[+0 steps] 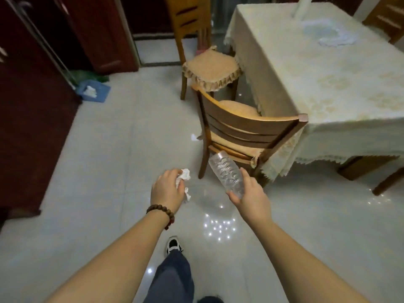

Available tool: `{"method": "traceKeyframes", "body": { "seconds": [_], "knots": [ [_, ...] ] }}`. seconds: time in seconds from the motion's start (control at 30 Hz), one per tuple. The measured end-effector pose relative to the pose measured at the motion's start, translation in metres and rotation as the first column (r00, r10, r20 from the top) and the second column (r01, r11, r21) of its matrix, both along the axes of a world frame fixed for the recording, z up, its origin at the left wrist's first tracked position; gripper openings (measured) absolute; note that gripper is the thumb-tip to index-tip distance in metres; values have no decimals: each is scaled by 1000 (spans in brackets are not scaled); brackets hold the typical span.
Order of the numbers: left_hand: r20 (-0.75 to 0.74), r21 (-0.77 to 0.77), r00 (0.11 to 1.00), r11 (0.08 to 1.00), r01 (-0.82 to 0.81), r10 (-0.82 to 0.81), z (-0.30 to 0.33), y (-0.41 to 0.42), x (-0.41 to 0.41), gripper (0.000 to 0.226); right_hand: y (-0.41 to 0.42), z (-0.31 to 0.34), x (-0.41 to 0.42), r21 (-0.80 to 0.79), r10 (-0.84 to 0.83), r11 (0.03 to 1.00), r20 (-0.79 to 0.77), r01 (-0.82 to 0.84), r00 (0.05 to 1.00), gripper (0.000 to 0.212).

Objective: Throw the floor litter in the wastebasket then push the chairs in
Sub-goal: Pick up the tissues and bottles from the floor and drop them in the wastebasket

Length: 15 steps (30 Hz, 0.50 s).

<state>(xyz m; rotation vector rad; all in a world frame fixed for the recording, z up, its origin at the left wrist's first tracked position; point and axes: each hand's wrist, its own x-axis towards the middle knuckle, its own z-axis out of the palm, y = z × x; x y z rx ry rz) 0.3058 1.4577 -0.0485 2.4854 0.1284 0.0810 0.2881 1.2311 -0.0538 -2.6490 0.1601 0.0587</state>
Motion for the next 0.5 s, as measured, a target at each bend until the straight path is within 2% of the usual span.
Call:
{"method": "traceKeyframes", "body": {
  "seconds": [0.23, 0.5],
  "knots": [
    [32, 11, 978, 979, -206, 205, -8, 120, 33, 24, 113, -6, 80, -12, 188, 982, -3, -189, 982, 76],
    [37, 0, 961, 962, -273, 273, -26, 280, 152, 27, 285, -25, 211, -20, 287, 958, -16, -287, 958, 76]
  ]
}}
